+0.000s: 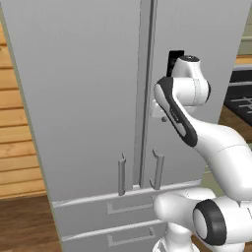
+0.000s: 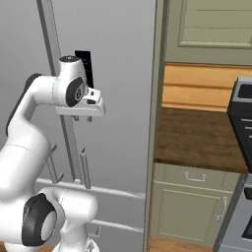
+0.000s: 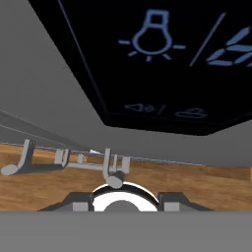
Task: Take the strawberry from the fridge and place it on top of the pancake, located on the dining counter.
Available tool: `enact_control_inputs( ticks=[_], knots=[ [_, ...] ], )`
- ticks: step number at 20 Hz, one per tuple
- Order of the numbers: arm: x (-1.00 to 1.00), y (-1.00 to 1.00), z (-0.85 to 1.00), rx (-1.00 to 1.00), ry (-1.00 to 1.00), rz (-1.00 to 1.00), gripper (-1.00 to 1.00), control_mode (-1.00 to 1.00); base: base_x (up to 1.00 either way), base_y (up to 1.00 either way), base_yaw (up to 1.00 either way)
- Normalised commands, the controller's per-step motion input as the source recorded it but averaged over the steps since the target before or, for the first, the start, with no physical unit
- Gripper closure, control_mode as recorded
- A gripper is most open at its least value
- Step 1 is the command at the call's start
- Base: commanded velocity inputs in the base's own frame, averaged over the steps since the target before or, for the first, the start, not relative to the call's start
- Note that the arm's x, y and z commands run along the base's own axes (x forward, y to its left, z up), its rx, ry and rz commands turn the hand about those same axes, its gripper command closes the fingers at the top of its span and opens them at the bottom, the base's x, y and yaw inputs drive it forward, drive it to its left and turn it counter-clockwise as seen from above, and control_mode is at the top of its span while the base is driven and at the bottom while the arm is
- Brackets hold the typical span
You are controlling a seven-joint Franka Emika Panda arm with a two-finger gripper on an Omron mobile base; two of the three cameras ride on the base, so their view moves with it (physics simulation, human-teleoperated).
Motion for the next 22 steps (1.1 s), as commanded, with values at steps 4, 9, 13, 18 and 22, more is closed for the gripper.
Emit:
enact_control_inputs(
  ticks=[4,9,13,18,22],
  knots=[
    [-0.08,0.0,0.0,0.0,0.0,0.0,-1.0,1.0,-0.17,0.08,0.0],
    [0.0,0.0,0.0,0.0,0.0,0.0,-1.0,1.0,-0.22,0.53,0.0],
    [0.0,0.0,0.0,0.0,0.0,0.0,-1.0,1.0,-0.22,0.41,-0.05],
    [0.0,0.0,0.0,0.0,0.0,0.0,-1.0,1.0,-0.57,0.1,-0.07],
    [0.0,0.0,0.0,0.0,0.0,0.0,-1.0,1.0,-0.72,-0.11,-0.03]
  ],
)
